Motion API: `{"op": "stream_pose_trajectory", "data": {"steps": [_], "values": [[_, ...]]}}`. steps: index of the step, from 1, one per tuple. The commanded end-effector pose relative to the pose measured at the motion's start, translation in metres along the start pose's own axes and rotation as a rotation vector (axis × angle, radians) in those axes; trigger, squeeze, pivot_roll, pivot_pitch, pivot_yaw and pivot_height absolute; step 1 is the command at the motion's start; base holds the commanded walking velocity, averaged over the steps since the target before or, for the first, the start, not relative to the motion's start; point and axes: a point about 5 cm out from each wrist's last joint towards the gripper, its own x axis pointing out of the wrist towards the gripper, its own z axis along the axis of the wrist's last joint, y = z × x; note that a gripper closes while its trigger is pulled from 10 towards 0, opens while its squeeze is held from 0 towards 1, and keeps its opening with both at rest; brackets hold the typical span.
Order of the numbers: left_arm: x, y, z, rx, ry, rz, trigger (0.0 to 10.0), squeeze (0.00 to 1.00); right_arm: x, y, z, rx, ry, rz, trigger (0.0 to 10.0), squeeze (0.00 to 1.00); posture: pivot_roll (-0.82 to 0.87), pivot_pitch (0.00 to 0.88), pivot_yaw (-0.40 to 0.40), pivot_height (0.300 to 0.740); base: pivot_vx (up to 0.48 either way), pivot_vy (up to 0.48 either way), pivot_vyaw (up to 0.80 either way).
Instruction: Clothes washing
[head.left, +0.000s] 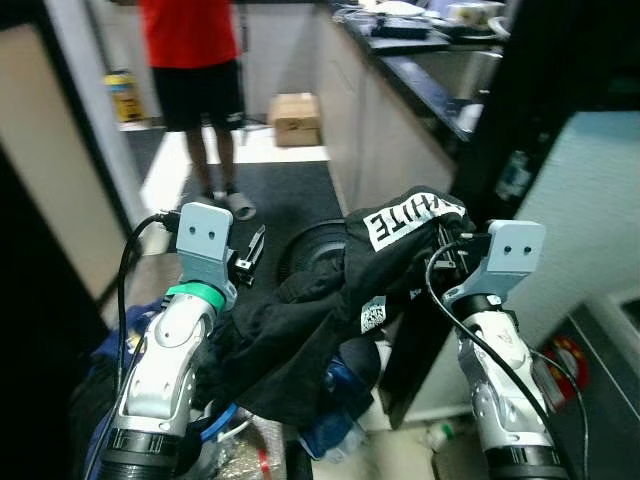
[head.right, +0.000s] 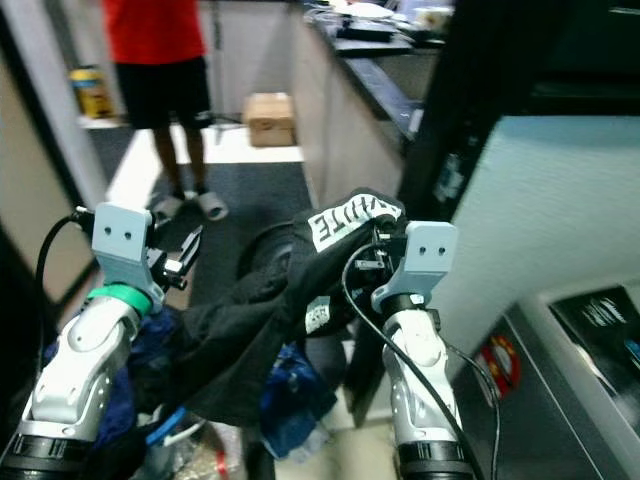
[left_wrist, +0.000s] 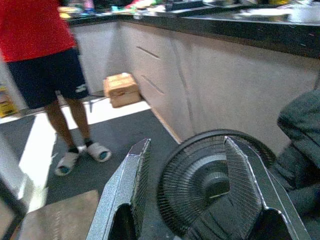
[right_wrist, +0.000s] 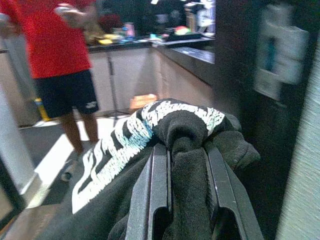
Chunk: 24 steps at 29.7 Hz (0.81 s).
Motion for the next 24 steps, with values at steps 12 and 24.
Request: {"op": "stream_pose_trajectory", "data": {"steps": [12,24], "values": [[0.0,-0.004,0.001,-0.01,0.005,-0.016,10.0,0.0,0.002,-0.002,0.005,-0.001,-0.026,-0.015,10.0,0.0,0.03,0.001,0.054,0.74,0.0,0.0,-0.8],[0.002,-0.005,0.008,-0.015,-0.011,-0.022,10.0,0.0,0.008,-0.004,0.017,0.005,-0.071,-0.029,10.0,0.0,0.03,0.002,0.058,0.74,0.0,0.0,-0.8]]}}
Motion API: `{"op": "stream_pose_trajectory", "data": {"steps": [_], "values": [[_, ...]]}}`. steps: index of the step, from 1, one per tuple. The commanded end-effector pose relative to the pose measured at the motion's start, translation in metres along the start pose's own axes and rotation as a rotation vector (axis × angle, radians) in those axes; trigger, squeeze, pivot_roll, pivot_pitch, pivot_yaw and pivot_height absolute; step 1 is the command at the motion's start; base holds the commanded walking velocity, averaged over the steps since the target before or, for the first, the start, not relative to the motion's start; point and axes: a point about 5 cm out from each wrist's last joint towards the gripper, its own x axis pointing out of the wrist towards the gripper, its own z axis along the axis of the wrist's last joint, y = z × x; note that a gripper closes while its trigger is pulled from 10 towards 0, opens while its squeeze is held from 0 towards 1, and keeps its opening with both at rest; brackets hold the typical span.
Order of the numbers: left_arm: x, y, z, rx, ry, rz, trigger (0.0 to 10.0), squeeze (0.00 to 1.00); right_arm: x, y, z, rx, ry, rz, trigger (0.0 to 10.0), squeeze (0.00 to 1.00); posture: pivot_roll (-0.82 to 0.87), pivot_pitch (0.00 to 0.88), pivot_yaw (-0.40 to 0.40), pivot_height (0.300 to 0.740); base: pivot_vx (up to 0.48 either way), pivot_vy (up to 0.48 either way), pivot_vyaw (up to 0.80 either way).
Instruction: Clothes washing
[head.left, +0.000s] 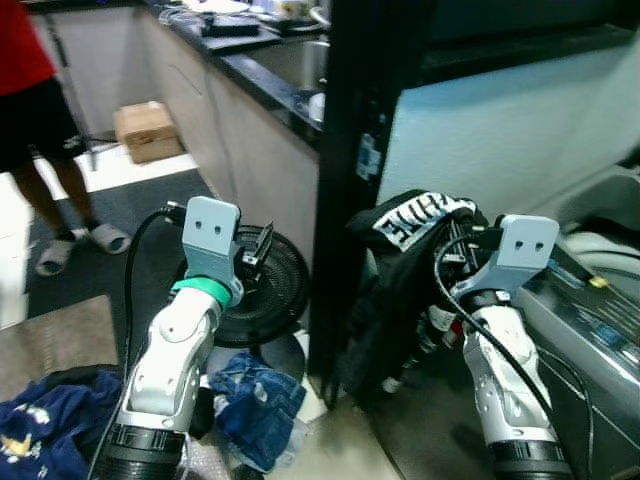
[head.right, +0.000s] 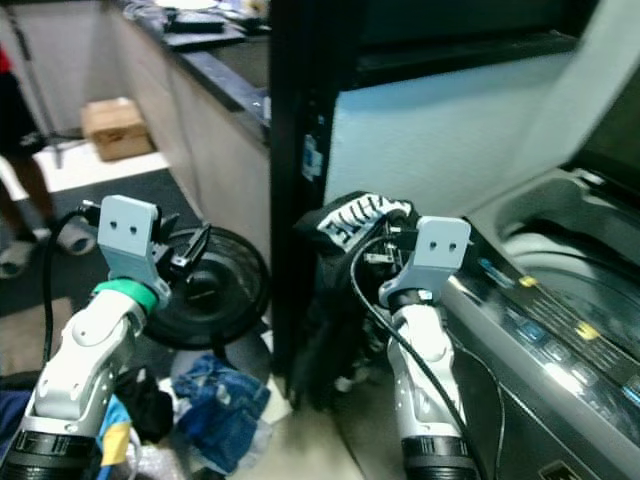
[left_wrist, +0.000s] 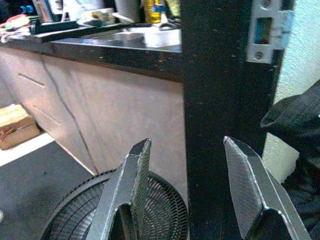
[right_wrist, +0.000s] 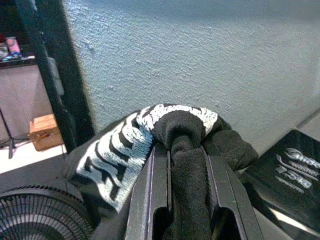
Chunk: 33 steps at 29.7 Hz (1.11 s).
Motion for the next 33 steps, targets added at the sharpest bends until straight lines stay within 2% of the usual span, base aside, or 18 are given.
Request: {"op": "stream_pose_trajectory", "data": {"steps": [1,25,29,32,33], "values": [[0.0,-0.002,0.0,-0.005,0.005,-0.008,10.0,0.0,0.005,-0.002,0.014,0.005,-0.062,-0.012,10.0,0.0,0.03,0.001,0.059,0.74,0.0,0.0,-0.8],[0.0,-0.007,-0.002,-0.009,0.014,-0.019,10.0,0.0,0.007,-0.001,0.015,0.002,-0.063,-0.005,10.0,0.0,0.03,0.0,0.053,0.74,0.0,0.0,-0.8],[0.0,-0.006,-0.001,-0.009,0.009,-0.017,10.0,0.0,0.009,-0.001,0.022,0.009,-0.088,-0.01,10.0,0.0,0.03,0.003,0.055,0.74,0.0,0.0,-0.8],[0.001,-0.005,0.002,-0.007,0.002,-0.017,10.0,0.0,0.015,0.006,0.048,0.056,-0.179,0.025,10.0,0.0,0.03,0.004,0.057,0.74,0.0,0.0,-0.8],[0.001,-0.005,0.002,-0.007,0.002,-0.017,10.0,0.0,0.015,0.006,0.048,0.056,-0.179,0.025,10.0,0.0,0.03,0.004,0.057,0.74,0.0,0.0,-0.8]]}}
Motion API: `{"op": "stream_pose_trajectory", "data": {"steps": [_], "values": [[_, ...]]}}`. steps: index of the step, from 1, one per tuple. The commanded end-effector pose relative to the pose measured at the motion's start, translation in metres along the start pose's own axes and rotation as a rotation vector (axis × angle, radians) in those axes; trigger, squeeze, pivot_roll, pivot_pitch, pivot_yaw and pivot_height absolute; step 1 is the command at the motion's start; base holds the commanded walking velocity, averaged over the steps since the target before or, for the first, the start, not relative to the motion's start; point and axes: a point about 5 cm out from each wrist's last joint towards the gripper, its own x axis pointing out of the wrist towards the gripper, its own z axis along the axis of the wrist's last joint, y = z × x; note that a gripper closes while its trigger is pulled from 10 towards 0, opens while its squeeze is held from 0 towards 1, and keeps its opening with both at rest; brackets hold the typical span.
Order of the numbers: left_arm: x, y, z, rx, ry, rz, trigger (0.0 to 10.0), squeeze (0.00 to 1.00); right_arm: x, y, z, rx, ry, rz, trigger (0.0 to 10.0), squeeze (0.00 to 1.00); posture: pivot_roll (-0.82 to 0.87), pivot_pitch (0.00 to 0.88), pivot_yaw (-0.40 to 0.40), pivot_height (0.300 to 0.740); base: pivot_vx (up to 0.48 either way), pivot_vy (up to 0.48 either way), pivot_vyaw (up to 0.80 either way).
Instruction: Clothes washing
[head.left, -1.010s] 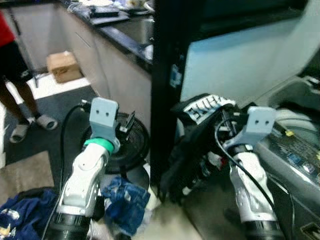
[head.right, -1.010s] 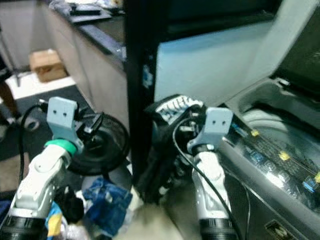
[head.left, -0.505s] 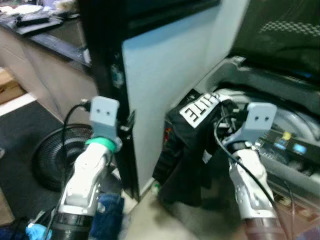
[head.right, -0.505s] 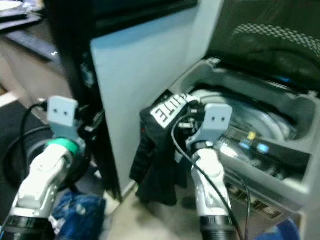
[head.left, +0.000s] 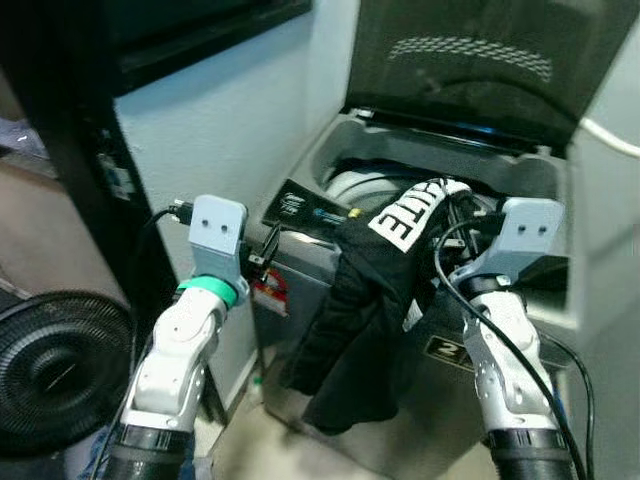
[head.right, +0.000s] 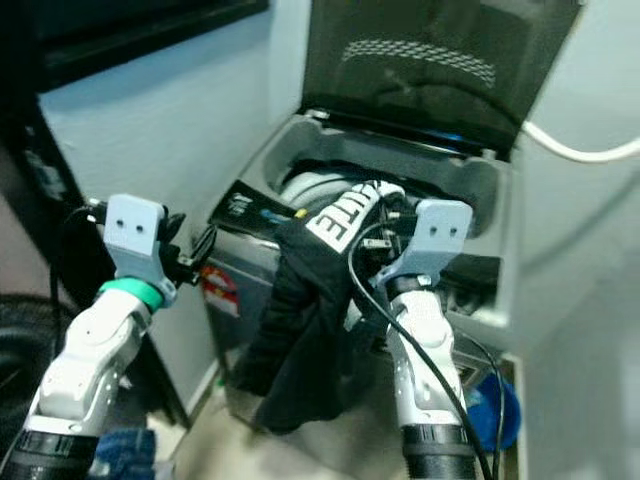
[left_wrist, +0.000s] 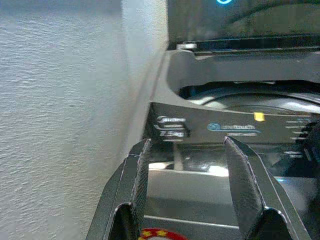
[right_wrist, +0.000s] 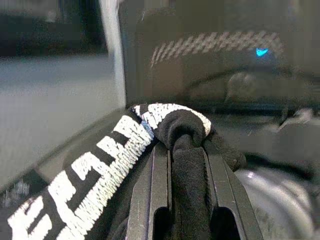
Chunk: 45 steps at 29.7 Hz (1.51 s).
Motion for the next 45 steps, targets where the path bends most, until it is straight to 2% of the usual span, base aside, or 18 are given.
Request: {"op": "stream_pose_trajectory", "data": {"steps": [1,2,4,7,8,10,12,14,16,17,20,34,41,45], "values": [[0.0,0.0,0.0,-0.001,0.003,0.002,10.0,0.0,0.007,0.003,0.023,0.042,-0.095,0.015,10.0,0.0,0.04,0.003,0.058,0.74,0.0,0.0,-0.8],[0.001,0.0,0.002,0.0,-0.001,0.002,10.0,0.0,0.012,0.011,0.042,0.094,-0.169,0.066,10.0,0.0,0.04,0.003,0.06,0.74,0.0,0.0,-0.8],[0.002,0.0,0.003,0.0,-0.003,0.002,10.0,0.0,0.014,0.015,0.05,0.112,-0.201,0.091,10.0,0.0,0.04,0.003,0.06,0.74,0.0,0.0,-0.8],[0.004,0.0,0.005,0.002,-0.013,0.01,10.0,0.0,0.018,0.034,0.07,0.226,-0.257,0.223,10.0,0.0,0.04,0.003,0.064,0.74,0.0,0.0,-0.8],[0.004,0.0,0.005,0.002,-0.013,0.01,10.0,0.0,0.018,0.034,0.07,0.226,-0.257,0.223,10.0,0.0,0.04,0.003,0.064,0.74,0.0,0.0,-0.8],[0.006,0.0,0.006,0.003,-0.021,0.019,10.0,0.0,0.02,0.045,0.076,0.307,-0.263,0.299,10.0,0.0,0.04,0.001,0.064,0.74,0.0,0.0,-0.8],[0.008,0.0,0.008,0.007,-0.03,0.025,10.0,0.0,0.021,0.053,0.075,0.341,-0.252,0.343,10.0,0.0,0.04,0.0,0.063,0.74,0.0,0.0,-0.8],[0.008,0.001,0.011,0.035,-0.06,0.047,10.0,0.0,0.021,0.059,0.064,0.278,-0.215,0.351,10.0,0.0,0.04,0.0,0.057,0.74,0.0,0.0,-0.33],[0.008,0.001,0.011,0.035,-0.06,0.047,10.0,0.0,0.021,0.059,0.064,0.278,-0.215,0.351,10.0,0.0,0.04,0.0,0.057,0.74,0.0,0.0,0.0],[0.007,0.004,0.016,0.058,-0.1,0.091,10.0,0.0,0.019,0.061,0.054,0.242,-0.179,0.351,10.0,0.0,0.05,0.0,0.053,0.74,0.428,0.0,0.0],[0.008,0.009,0.021,0.049,-0.121,0.144,10.0,0.0,0.015,0.06,0.043,0.23,-0.138,0.343,10.0,0.0,0.05,0.0,0.048,0.74,0.451,0.0,0.0],[0.01,0.004,0.022,0.062,-0.129,0.118,10.0,0.0,0.014,0.051,0.036,0.211,-0.108,0.312,10.0,0.0,0.04,0.001,0.054,0.74,0.462,0.0,0.0],[0.008,-0.004,0.019,0.063,-0.119,0.051,10.0,0.0,0.014,0.047,0.035,0.198,-0.11,0.295,10.0,0.0,0.04,0.003,0.056,0.74,0.0,0.0,0.0],[0.008,-0.005,0.018,0.065,-0.113,0.048,10.0,0.0,0.014,0.046,0.035,0.195,-0.111,0.289,10.0,0.0,0.04,0.003,0.055,0.74,0.0,0.0,0.0]]}}
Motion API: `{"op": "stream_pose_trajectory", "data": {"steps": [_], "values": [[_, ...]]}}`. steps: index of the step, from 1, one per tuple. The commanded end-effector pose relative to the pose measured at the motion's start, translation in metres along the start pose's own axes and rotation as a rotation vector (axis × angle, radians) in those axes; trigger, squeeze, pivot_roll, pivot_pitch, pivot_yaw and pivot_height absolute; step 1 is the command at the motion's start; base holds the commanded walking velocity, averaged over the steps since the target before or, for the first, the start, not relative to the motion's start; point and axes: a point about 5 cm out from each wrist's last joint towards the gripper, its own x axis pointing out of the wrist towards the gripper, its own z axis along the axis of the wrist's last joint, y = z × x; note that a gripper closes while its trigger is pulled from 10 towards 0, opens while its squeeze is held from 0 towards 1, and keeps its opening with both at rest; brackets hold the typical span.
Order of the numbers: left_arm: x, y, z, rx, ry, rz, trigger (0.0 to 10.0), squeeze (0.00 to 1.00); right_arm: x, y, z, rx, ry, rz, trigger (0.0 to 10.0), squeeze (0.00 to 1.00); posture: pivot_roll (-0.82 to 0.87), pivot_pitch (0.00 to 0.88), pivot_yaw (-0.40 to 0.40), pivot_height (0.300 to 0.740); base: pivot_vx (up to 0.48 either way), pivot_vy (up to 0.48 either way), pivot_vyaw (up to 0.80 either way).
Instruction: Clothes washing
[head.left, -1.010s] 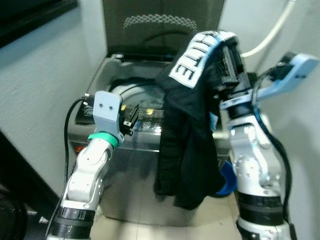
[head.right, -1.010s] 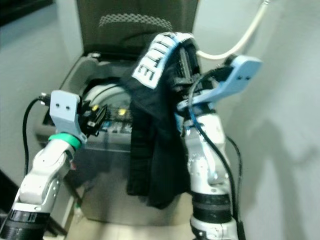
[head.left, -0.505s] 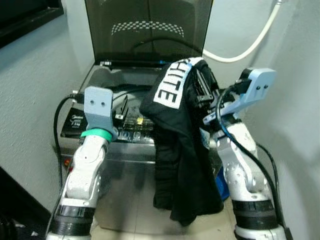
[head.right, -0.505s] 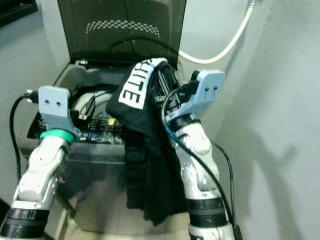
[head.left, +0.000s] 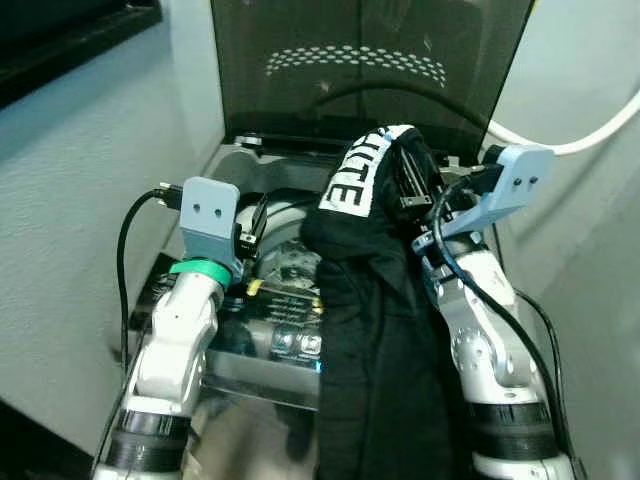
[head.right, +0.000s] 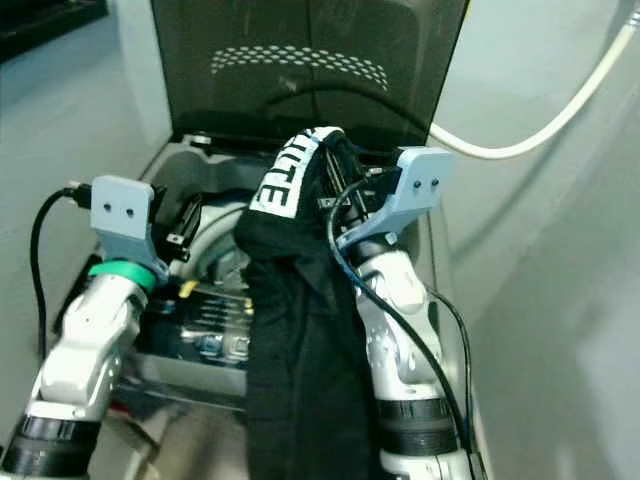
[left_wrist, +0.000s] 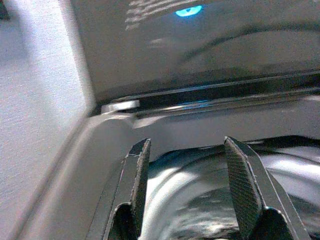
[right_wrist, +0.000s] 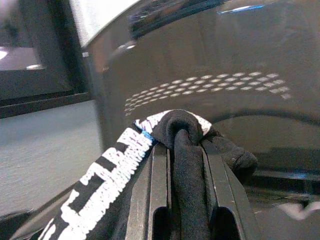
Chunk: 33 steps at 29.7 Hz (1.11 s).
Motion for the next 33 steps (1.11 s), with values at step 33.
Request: {"op": "stream_pose_trajectory", "data": {"steps": [33], "values": [[-0.002,0.002,0.008,-0.042,-0.03,-0.007,10.0,0.0,0.005,0.012,0.013,-0.036,-0.046,0.097,10.0,0.0,0.04,0.001,0.046,0.74,0.0,0.0,0.0]]}}
